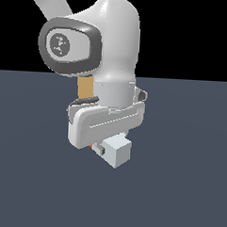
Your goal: Insert the peg into the horizontal hole in a box.
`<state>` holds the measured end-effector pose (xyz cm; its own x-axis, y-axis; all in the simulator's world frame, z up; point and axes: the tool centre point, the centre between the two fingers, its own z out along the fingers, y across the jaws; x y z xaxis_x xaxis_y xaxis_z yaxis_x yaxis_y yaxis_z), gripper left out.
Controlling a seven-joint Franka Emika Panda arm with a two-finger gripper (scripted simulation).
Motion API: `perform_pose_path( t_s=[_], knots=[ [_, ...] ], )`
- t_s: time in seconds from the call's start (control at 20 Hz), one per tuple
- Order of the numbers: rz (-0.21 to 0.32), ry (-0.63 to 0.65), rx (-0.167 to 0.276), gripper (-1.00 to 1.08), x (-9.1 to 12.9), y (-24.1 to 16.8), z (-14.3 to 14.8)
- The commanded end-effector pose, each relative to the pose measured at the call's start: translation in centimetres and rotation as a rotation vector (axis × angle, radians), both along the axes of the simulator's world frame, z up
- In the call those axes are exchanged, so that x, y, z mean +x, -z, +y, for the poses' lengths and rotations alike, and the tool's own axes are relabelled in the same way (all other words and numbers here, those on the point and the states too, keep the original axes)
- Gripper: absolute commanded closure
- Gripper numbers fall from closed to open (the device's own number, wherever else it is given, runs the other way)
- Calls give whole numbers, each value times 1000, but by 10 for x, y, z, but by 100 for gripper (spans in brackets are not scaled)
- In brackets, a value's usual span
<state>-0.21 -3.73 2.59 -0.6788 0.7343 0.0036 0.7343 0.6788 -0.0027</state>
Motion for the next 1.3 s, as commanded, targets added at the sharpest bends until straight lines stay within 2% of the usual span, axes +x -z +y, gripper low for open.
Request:
perform_pose_path(
  t_s=[0.0, 0.55, 1.25],
  knots=[
    [-4, 38, 0, 108, -3, -4, 1],
    [-5, 308, -1, 108, -37, -15, 11],
    [-4, 656, -1, 108, -74, -30, 39]
  ],
)
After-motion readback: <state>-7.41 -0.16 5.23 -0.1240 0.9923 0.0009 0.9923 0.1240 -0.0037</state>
